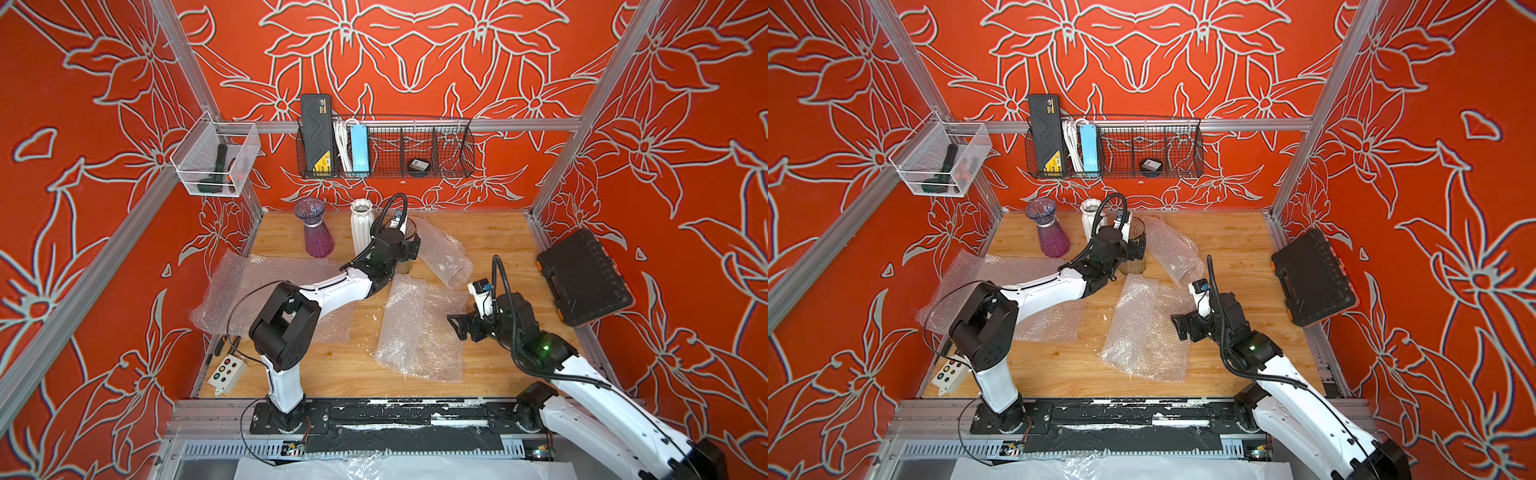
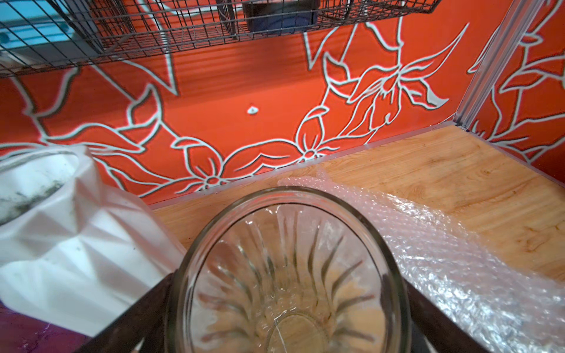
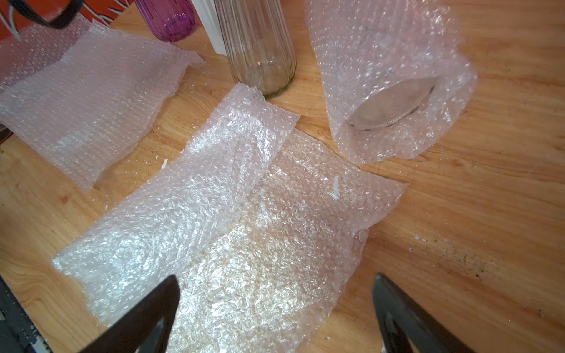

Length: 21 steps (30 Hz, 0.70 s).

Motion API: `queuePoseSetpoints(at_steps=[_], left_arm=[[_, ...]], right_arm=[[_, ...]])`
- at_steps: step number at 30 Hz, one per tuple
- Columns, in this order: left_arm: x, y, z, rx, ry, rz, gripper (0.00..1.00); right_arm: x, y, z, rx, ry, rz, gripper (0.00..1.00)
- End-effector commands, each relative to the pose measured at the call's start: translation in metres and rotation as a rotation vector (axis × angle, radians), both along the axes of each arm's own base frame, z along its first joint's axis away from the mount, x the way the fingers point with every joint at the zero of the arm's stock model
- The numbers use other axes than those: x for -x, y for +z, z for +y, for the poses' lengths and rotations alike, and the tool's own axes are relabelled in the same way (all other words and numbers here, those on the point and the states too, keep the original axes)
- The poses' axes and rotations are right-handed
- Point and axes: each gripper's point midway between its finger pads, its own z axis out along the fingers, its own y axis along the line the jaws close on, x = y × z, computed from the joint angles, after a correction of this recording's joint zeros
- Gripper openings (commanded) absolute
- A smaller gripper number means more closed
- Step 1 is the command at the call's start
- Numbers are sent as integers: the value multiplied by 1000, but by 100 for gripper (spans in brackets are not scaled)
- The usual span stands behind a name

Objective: Unwrap the vase from the bubble wrap
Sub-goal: Place the vase at the center of the board.

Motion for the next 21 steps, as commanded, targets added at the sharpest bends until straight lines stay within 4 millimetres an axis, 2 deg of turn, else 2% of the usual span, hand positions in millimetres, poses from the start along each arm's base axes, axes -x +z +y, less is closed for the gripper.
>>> queuePoseSetpoints(at_steps=[1,4,12,21], left_arm=[[2,40,5,77,21,-77,100],[3,35,6,77,25,-77,99],[1,31,6,80,29,-119,82],[-8,46,3,99,40,-191,76]], right_arm=[[3,5,-8,21,-22,-8,98],[4,5,-12,29,-29,-15,99],[0,3,-8,34,-22,-11,98],[-2,3,-10,45,-30,-16,98]])
